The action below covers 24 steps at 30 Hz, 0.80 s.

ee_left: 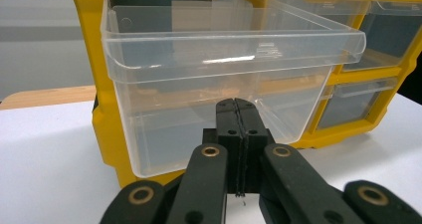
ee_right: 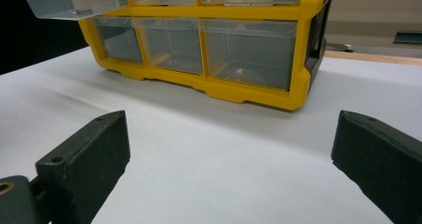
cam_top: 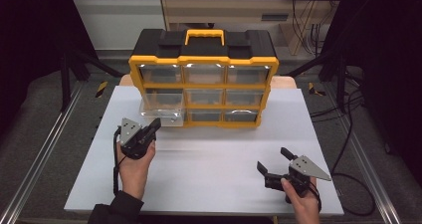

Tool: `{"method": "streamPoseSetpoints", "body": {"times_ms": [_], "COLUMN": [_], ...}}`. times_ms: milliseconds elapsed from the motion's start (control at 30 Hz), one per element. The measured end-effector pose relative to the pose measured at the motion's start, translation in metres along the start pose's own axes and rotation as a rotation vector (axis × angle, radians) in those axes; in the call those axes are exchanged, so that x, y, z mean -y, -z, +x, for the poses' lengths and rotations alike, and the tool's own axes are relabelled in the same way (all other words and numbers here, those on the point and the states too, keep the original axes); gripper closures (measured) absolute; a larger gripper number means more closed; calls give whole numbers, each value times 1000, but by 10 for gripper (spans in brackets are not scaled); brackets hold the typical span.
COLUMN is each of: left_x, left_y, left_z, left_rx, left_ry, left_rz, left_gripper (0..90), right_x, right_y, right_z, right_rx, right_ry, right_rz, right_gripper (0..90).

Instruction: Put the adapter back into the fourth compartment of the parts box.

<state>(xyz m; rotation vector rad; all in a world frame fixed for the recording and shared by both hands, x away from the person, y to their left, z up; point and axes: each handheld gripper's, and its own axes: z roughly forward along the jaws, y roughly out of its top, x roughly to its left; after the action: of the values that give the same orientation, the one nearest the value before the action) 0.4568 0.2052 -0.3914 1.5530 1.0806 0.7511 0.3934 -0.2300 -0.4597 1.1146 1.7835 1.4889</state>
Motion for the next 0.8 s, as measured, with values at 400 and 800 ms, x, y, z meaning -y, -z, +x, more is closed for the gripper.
{"method": "streamPoseSetpoints", "body": {"times_ms": [400, 800], "left_x": [-4, -8], "left_y": [-4, -6], "left_z": [1, 2], "left_rx": [-3, -6], "left_ry": [-19, -41], "left_rz": [14, 19], "left_gripper": [900, 900], "right_x": [-1, 0], "right_y": [0, -1], "right_z": [0, -1], "right_rx": [2, 1], "right_ry": [5, -1], "right_rz": [0, -5], "right_gripper": [21, 22]}}
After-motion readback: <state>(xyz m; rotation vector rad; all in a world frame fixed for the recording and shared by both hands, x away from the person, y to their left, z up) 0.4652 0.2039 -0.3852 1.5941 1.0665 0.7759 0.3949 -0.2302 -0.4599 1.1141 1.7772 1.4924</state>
